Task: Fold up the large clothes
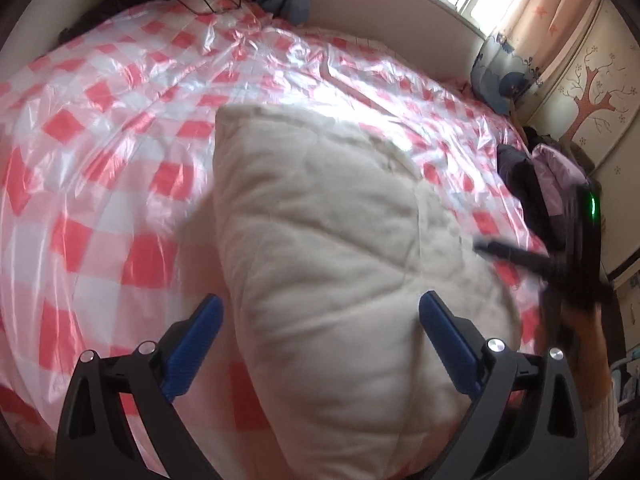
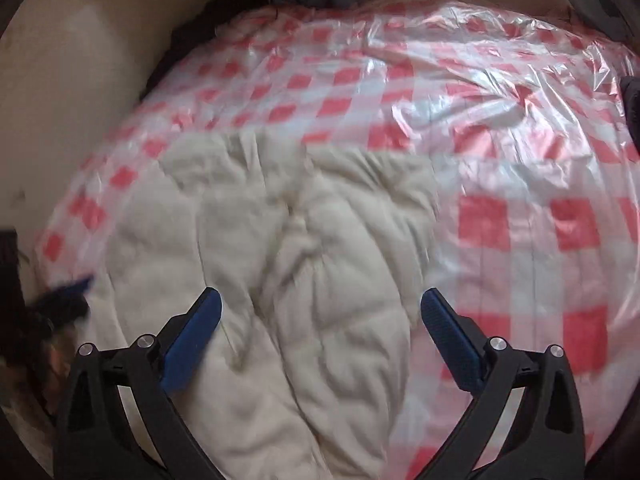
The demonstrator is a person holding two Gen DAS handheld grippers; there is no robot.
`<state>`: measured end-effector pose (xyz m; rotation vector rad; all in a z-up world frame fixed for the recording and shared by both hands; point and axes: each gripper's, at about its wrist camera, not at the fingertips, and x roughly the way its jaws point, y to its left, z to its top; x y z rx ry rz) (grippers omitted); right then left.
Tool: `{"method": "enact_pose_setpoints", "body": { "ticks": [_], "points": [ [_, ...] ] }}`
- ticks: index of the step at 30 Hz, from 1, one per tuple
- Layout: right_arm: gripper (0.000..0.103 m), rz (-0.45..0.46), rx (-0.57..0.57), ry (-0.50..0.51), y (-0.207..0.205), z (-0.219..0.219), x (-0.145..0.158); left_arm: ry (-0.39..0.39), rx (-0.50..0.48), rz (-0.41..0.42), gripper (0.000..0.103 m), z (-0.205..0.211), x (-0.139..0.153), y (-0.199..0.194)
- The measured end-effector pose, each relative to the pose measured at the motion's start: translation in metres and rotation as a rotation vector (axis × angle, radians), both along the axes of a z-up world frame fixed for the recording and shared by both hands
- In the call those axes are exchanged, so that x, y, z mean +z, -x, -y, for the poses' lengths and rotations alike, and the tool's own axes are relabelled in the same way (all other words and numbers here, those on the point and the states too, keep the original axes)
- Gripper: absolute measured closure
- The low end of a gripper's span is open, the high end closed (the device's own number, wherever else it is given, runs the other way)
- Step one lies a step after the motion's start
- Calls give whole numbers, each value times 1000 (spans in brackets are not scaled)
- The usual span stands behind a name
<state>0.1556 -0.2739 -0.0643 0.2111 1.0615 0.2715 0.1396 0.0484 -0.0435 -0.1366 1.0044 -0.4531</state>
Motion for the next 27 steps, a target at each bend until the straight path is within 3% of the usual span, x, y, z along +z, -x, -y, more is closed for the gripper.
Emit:
{"method": "enact_pose_setpoints", "body": {
  "ticks": [1, 2, 4, 5, 7, 9, 12, 15, 18, 21, 23, 26, 27],
  "points": [
    [6, -25, 18, 85, 10, -10, -21, 0, -17, -22, 6, 3, -9, 1],
    [6, -35, 23, 105, 20, -8, -36, -4, -45, -54, 6, 10, -20, 1],
    [6, -102, -24, 35, 21, 5, -56, -12, -28, -62, 6, 14, -28, 5],
    [6, -112, -46, 28, 25, 11, -53, -9, -1, -65, 6, 12, -23, 9],
    [6, -15, -73, 45, 43, 9, -21, -11, -10, -24, 6, 12, -7, 20],
    [6, 48, -69, 8, 63, 6, -5, -66, -30, 27, 6, 17, -1, 29],
    [6, -29, 10, 159, 70, -13, -32, -110, -66, -20, 6, 26, -20, 26],
    [6, -70, -43, 112, 75, 1, -27, -120, -59, -8, 6, 26, -19, 30],
    [6, 38, -73, 47, 75, 1, 14, -76, -39, -23, 6, 15, -23, 27],
    [6, 143, -78, -17, 37, -10, 54, -78, -35, -9, 6, 16, -24, 30],
    [6, 174, -95, -22, -9, -24, 60, -79, -29, -3, 6, 16, -25, 32],
    [6, 102, -147, -33, -71, -27, 29, -82, -27, 4, 6, 19, -25, 32],
    [6, 47, -175, -12, -90, -27, -3, -84, -27, 7, 6, 19, -25, 32]
  ]
}}
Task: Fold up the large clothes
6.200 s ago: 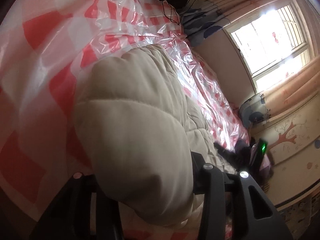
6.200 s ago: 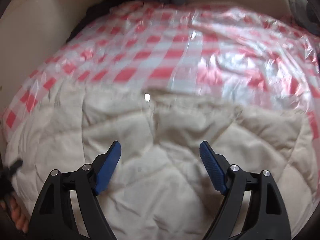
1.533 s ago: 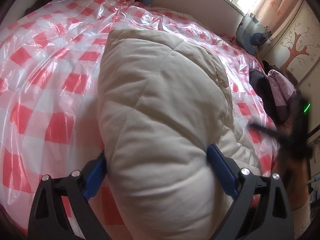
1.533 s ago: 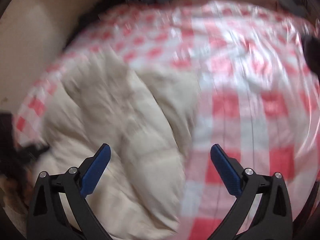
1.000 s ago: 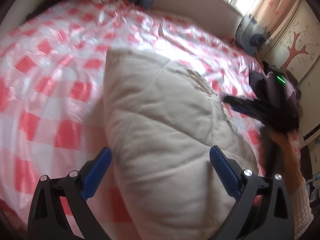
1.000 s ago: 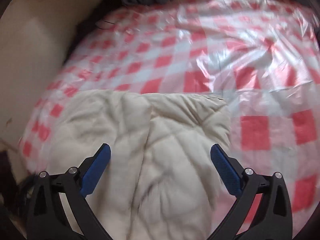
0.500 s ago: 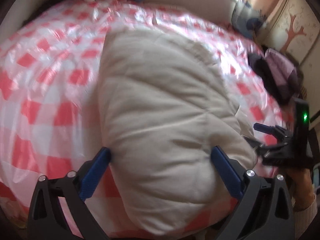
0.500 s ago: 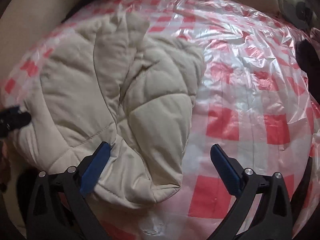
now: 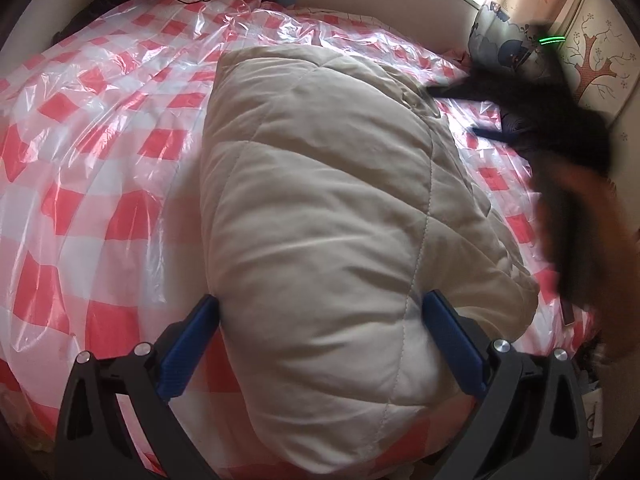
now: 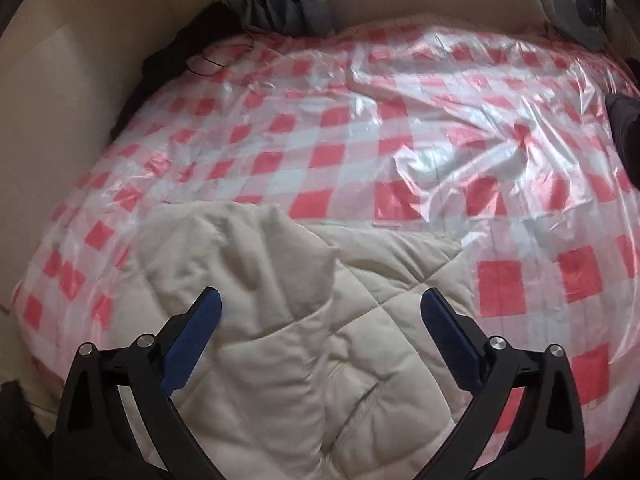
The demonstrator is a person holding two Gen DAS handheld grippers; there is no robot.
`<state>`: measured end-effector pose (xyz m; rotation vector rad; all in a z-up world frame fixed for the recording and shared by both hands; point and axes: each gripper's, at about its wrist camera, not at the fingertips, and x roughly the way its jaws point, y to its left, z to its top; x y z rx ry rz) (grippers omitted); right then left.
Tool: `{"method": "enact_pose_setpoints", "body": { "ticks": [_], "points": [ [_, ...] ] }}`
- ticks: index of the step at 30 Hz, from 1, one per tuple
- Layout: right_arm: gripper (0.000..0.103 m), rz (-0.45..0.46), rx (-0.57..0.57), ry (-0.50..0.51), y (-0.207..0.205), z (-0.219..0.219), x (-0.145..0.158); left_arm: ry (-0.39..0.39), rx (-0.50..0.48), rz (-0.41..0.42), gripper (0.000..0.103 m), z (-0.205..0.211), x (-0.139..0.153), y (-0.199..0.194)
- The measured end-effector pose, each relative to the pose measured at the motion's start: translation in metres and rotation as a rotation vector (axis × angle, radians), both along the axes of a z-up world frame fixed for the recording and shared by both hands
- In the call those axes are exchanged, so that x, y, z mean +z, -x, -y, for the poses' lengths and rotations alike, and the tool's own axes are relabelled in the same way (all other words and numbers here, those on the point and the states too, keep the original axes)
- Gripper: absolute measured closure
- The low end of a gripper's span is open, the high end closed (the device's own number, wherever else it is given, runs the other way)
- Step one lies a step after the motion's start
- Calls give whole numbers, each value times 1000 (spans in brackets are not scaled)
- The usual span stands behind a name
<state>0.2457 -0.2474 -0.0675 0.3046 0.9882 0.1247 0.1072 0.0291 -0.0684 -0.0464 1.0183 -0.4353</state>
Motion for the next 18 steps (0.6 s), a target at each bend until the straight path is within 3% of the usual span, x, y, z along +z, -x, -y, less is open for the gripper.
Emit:
{"method": "enact_pose_setpoints", "body": {
  "ticks": [2, 3, 7, 10, 12, 15, 16, 18],
  "points": [
    [6, -84, -9, -116, -14, 6, -62, -5, -8, 23, 6, 3, 1, 2],
    [6, -79, -28, -152, -13, 14, -72, -25, -14, 29, 6, 6, 1, 2],
    [6, -84, -8, -126, 4, 21, -50, -90, -18, 65, 6, 12, 2, 6],
    [6, 25, 37, -92, 52, 22, -8, -123, -15, 108, 6, 11, 6, 10],
    [6, 61, 55, -61, 89, 17, 3, -137, -6, 126, 6, 12, 7, 13],
    [6, 1, 114, 49, 120, -3, -34, -167, -1, 138, 6, 17, 7, 17],
    [6, 19, 104, 21, 124, 1, -45, -178, -5, 127, 6, 20, 5, 17],
    [6, -38, 68, -64, 123, 14, -49, -198, 10, 156, 6, 21, 6, 22]
  ]
}}
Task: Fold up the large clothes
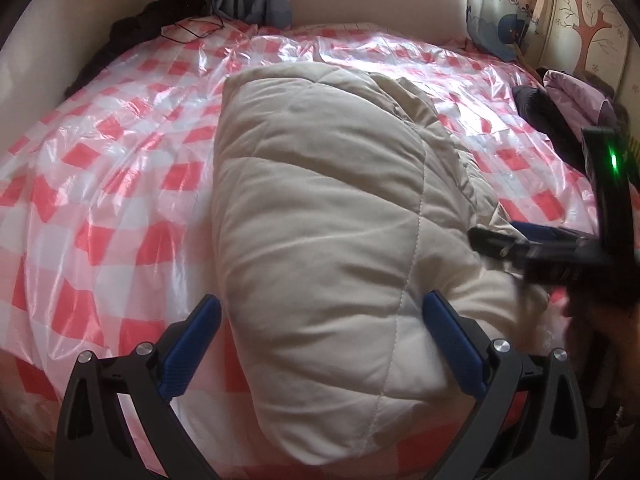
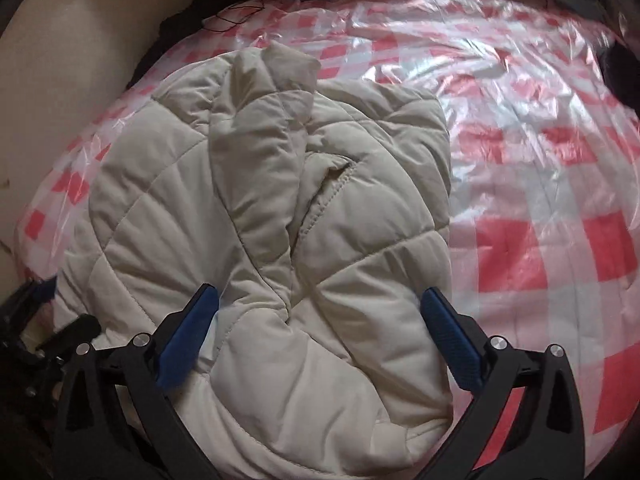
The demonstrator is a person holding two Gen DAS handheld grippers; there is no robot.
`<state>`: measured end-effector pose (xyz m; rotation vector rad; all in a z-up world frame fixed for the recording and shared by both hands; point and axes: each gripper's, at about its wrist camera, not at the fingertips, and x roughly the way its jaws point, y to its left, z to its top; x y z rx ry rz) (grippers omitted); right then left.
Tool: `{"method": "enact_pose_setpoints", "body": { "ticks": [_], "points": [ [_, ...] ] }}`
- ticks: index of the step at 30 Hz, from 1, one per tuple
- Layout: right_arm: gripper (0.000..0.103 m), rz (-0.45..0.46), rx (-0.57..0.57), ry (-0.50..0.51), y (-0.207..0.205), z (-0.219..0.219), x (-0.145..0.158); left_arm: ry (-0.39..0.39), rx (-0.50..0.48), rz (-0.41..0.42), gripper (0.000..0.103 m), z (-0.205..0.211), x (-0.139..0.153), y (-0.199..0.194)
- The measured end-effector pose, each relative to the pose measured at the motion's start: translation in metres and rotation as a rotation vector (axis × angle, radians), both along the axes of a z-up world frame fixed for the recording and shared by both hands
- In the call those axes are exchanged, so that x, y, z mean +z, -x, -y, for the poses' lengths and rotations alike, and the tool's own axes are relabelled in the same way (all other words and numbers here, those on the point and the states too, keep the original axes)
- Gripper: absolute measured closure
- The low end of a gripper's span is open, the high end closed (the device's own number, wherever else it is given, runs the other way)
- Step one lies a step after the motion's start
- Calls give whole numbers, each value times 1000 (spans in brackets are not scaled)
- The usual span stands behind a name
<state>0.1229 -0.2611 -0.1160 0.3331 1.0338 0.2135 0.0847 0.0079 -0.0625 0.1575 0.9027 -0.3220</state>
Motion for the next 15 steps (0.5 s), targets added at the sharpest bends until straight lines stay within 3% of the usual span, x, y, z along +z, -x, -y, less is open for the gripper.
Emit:
{"method": "enact_pose_setpoints", "body": {
  "ticks": [1, 5, 7, 9, 15],
  "points": [
    [6, -5, -18, 6, 2, 2, 8, -20, 8, 25, 6, 1, 2, 3],
    [6, 113, -18, 71, 39, -3, 40, -48, 14, 74, 6, 0, 15, 11],
    [6, 66, 11, 116, 54, -14, 30, -56, -1, 82, 6, 3, 17, 16],
    [6, 20, 1, 85, 56, -11, 15, -60, -23, 71, 6, 6, 18, 21],
    [6, 31, -6, 89, 58, -9, 32, -21, -13, 138, 6, -3, 37, 44]
  ]
}}
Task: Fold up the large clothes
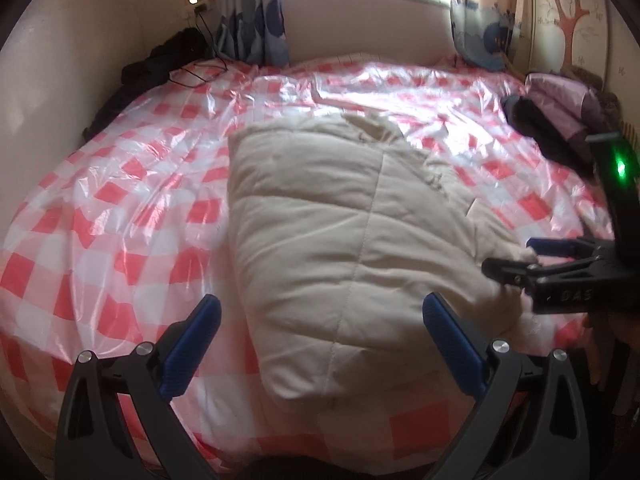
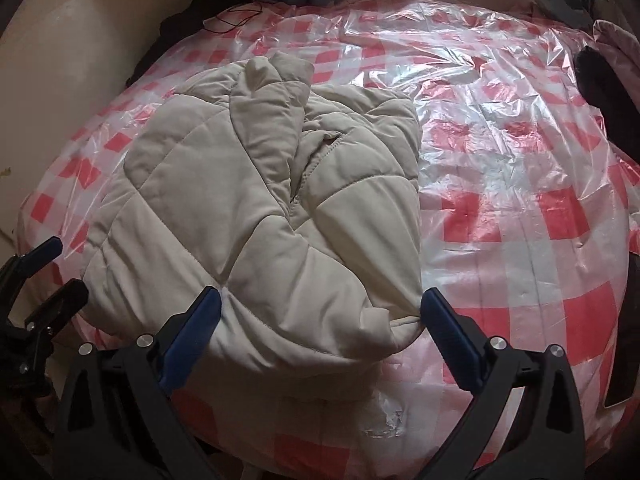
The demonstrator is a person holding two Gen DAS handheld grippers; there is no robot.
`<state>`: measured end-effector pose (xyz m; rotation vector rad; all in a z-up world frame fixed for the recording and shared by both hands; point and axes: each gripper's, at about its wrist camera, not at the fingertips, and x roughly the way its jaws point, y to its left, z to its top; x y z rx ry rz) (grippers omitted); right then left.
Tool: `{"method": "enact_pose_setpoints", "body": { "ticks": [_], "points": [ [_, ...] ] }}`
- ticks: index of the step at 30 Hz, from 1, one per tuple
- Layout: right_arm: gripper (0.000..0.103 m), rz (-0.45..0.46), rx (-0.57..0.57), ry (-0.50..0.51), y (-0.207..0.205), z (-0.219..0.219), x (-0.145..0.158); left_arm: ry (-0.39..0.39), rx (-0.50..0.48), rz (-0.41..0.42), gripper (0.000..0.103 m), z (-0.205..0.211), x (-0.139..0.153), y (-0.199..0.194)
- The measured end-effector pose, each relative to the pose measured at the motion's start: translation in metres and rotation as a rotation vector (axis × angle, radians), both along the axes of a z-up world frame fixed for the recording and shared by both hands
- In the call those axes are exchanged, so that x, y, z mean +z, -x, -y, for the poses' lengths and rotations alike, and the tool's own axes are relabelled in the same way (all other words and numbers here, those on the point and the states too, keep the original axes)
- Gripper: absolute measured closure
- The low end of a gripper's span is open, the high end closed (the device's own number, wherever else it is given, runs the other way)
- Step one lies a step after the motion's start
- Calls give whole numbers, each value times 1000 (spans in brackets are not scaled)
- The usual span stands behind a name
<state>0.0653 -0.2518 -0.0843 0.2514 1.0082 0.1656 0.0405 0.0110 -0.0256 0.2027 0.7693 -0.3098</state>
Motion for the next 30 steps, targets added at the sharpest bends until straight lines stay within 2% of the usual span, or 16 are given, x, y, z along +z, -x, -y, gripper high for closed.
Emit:
{"method": "enact_pose_setpoints", "body": {
  "ticks": [4, 7, 10, 17, 25, 28, 30],
  "points": [
    [6, 80, -22, -12, 13, 1, 17, 35, 21, 53, 6, -7, 15, 9],
    [6, 35, 3, 4, 8, -6, 7, 49, 24, 71, 6, -8, 24, 13],
    [6, 17, -7, -29, 7, -2, -4, 59, 20, 83, 6, -9, 31, 16],
    [6, 132, -21, 18, 31, -8, 33, 63, 17, 89, 6, -4, 42, 25],
    [6, 167, -16, -4, 48, -15, 60, 53, 25, 112, 6, 0, 54, 40],
    [6, 176, -17, 5, 40, -12, 65, 65, 17, 90, 6, -1, 52, 33],
    [6, 153, -54, -79, 21, 7, 61, 91, 41, 52, 6, -10, 47, 14]
  ]
}}
